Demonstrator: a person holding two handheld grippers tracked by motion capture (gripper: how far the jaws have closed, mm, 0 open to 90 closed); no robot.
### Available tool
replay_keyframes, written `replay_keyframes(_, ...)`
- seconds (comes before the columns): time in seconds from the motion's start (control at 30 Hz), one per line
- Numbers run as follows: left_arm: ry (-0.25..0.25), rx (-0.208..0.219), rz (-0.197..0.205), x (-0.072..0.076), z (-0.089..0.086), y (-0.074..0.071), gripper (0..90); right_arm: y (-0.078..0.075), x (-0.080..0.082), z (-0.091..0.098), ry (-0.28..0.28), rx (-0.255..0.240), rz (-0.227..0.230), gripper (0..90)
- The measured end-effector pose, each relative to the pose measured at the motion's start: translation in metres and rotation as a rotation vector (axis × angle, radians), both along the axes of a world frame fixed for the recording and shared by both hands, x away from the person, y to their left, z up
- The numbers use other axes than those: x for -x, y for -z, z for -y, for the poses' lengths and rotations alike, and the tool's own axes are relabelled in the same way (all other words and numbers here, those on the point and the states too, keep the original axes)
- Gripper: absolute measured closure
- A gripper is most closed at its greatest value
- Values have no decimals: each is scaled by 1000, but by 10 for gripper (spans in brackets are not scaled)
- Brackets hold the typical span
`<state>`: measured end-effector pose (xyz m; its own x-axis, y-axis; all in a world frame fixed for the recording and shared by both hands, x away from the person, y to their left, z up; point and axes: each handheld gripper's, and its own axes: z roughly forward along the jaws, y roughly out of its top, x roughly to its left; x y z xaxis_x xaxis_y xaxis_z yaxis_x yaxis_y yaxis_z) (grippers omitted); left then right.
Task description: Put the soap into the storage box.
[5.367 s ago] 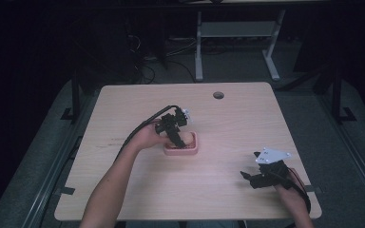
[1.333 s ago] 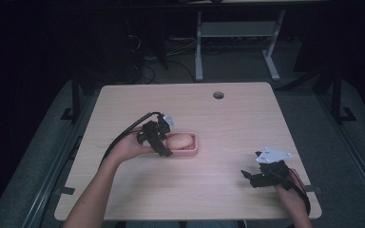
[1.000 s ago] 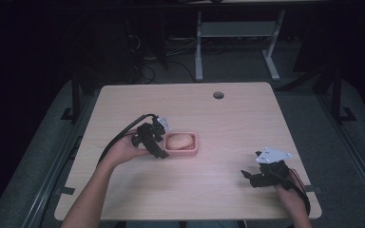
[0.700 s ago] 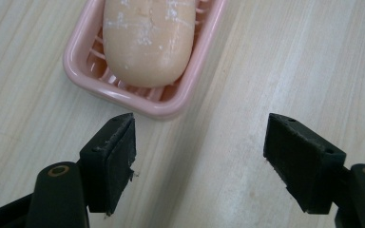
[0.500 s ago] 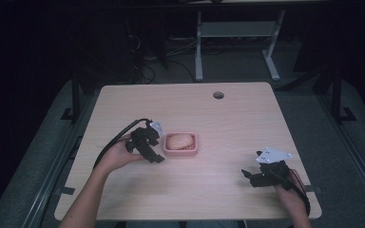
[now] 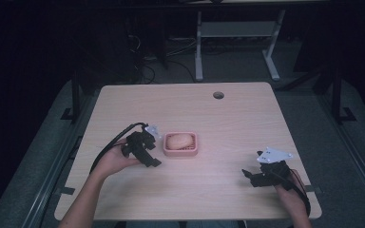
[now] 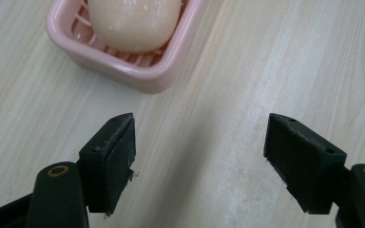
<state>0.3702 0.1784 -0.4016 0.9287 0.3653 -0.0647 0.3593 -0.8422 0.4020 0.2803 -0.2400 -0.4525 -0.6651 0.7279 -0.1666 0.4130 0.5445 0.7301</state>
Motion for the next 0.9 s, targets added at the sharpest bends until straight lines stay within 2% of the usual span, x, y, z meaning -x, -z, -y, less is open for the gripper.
replay_keyframes(0.2, -20, 16, -5, 6, -9, 5, 257, 0, 0, -1, -1, 2, -3, 138)
replay_keyframes(0.63, -44, 39, 14, 25, -26, 12, 252, 1, 0, -2, 3, 5, -7, 138)
replay_keyframes(0.77, -55, 42, 25, 31, -33, 13, 247, 1, 0, -2, 5, 4, -8, 138)
replay_keyframes(0.83, -57, 40, 41, 36, -36, 14, 243, 1, 0, -2, 6, 4, -8, 138)
replay_keyframes(0.87, -74, 48, 66, 44, -40, 16, 236, 1, 0, -2, 6, 4, -4, 138)
replay_keyframes(0.9, -74, 48, 66, 44, -40, 16, 231, 1, 0, -2, 6, 4, -4, 138)
